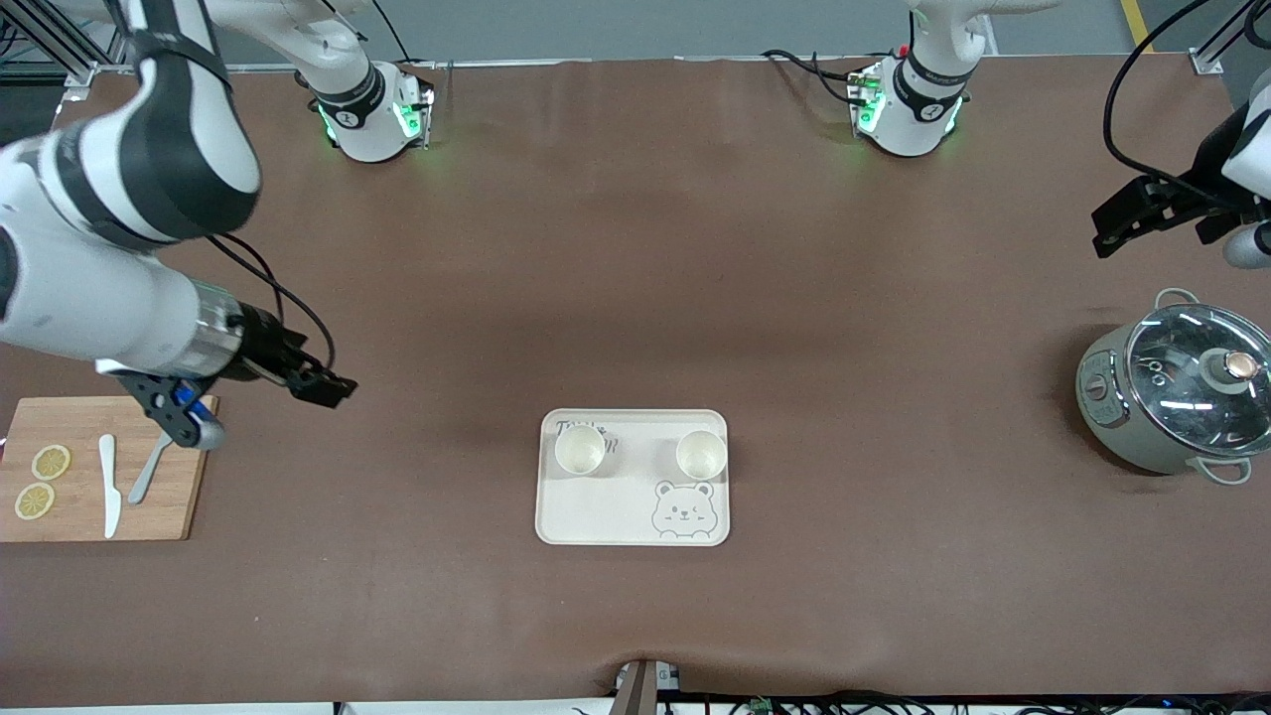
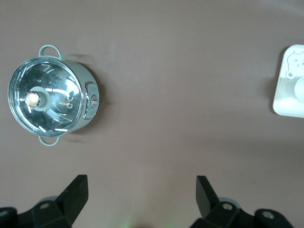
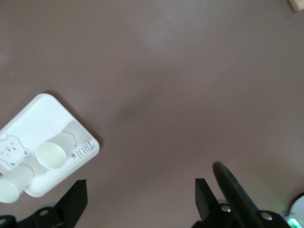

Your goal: Place white IKEA cup upright on tray with both arms

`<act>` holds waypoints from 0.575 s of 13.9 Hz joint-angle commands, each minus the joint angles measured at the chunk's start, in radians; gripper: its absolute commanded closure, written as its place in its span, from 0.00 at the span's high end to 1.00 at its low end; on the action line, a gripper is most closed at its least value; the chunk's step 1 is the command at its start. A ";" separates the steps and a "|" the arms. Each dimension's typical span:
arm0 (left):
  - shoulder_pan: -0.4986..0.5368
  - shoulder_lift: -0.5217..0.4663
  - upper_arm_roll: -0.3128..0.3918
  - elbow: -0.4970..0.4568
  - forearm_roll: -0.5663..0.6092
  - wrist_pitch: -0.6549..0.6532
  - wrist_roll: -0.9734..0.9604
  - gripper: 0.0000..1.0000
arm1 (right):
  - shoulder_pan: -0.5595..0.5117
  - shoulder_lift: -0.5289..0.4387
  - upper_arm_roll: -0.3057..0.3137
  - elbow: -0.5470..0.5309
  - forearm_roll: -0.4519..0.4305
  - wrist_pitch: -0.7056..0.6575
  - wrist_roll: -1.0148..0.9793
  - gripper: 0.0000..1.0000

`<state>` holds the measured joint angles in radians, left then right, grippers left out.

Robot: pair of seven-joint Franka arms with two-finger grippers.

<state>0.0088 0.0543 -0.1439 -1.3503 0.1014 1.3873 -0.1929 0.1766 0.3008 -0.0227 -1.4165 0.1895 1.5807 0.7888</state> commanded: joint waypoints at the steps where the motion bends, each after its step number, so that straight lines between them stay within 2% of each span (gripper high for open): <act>1: -0.044 -0.091 0.065 -0.108 -0.022 0.001 0.049 1.00 | -0.020 -0.101 0.018 -0.085 -0.071 -0.054 -0.123 1.00; 3: -0.160 -0.117 0.209 -0.128 -0.070 0.001 0.050 1.00 | -0.057 -0.138 0.018 -0.085 -0.099 -0.111 -0.250 1.00; 4: -0.193 -0.120 0.248 -0.130 -0.080 -0.002 0.050 1.00 | -0.090 -0.156 0.020 -0.085 -0.099 -0.138 -0.305 1.00; 8: -0.193 -0.131 0.247 -0.136 -0.080 0.002 0.049 1.00 | -0.178 -0.245 0.018 -0.085 -0.099 -0.195 -0.502 1.00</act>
<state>-0.1712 -0.0526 0.0936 -1.4585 0.0373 1.3824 -0.1553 0.0459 0.1253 -0.0233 -1.4625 0.0956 1.3897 0.3503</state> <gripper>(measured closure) 0.000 0.000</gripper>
